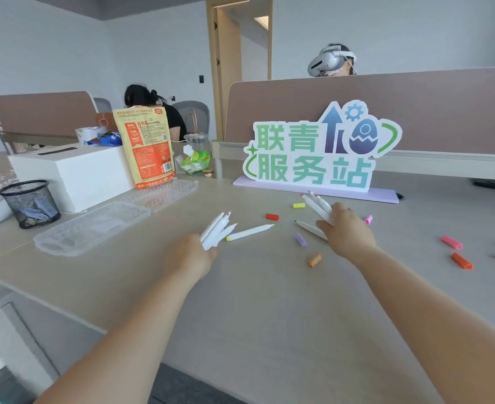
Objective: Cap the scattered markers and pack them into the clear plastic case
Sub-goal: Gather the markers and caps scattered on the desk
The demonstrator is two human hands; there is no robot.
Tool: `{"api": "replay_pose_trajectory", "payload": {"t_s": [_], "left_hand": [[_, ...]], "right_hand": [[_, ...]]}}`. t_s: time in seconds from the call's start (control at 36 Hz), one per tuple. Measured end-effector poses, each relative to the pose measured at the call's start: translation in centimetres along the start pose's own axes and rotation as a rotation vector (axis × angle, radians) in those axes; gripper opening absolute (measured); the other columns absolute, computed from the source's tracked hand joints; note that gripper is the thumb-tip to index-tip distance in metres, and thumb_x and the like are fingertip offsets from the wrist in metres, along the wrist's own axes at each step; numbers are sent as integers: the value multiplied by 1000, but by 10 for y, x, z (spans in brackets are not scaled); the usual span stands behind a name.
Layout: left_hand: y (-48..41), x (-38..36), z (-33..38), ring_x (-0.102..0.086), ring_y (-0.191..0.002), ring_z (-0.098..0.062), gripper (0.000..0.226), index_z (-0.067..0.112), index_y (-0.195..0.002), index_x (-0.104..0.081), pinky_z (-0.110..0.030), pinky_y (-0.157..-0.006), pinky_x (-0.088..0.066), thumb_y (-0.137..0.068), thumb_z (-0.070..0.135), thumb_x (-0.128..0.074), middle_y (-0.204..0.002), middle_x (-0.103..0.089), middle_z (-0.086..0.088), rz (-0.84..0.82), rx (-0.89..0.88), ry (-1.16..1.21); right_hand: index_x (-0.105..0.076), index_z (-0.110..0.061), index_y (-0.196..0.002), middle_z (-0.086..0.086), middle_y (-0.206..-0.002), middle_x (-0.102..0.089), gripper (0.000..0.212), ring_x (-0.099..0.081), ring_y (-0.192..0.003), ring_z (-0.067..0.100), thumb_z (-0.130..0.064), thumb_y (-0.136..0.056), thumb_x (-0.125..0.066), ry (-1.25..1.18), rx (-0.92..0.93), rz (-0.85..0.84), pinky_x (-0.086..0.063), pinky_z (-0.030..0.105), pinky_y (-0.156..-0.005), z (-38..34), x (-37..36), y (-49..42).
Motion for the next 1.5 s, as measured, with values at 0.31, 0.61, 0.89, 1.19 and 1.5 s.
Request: {"api": "replay_pose_trajectory", "payload": {"t_s": [0.31,0.61,0.89,1.19,1.5], "left_hand": [[-35,-2,25,-58,-81,-30,29,13,-91,-50,-36,-69,-45,-91,42,-53,-80,-55,-1,18,-145,107],[-71,-22,51,-64,-85,-24,39,14,-93,-61,-34,-77,-50,-68,36,-79,-90,-65,-3,-263,-124,100],[-79,-18,48,-65,-81,-24,39,14,-89,-60,-31,-70,-51,-61,33,-78,-85,-65,-4,-304,-96,59],[-76,39,-32,-63,-80,-25,34,8,-105,-64,-29,-66,-46,-79,26,-73,-97,-67,-11,-219,37,239],[-68,79,-92,-67,-84,-25,36,8,-107,-63,-30,-77,-49,-77,27,-68,-82,-71,-11,-217,230,168]], "right_hand": [[-37,-15,-90,3,-91,-45,17,-47,-83,25,-28,-95,-48,317,1,-207,-31,30,-54,4,-16,-38],[-36,-16,-68,-2,-73,-47,33,-47,-73,20,-33,-95,-45,501,10,-318,-21,26,-49,6,-13,-45],[-37,-14,-71,1,-72,-49,33,-46,-62,14,-32,-98,-44,283,-35,-291,-33,27,-52,-9,-15,-44],[-47,-9,-92,8,-78,-59,14,-47,-50,13,-22,-96,-49,-240,-11,-490,-31,13,-33,-111,-55,-12],[-47,-8,-122,10,-126,-53,32,-53,-114,31,-26,-96,-42,-58,140,-472,-44,33,-87,-206,-133,5]]}}
Point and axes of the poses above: each hand's wrist, its own y-axis away from the middle knuckle, its own x-axis out of the back of the hand, z = x × y, the point moved 1 cm from there along -y, towards the middle knuckle
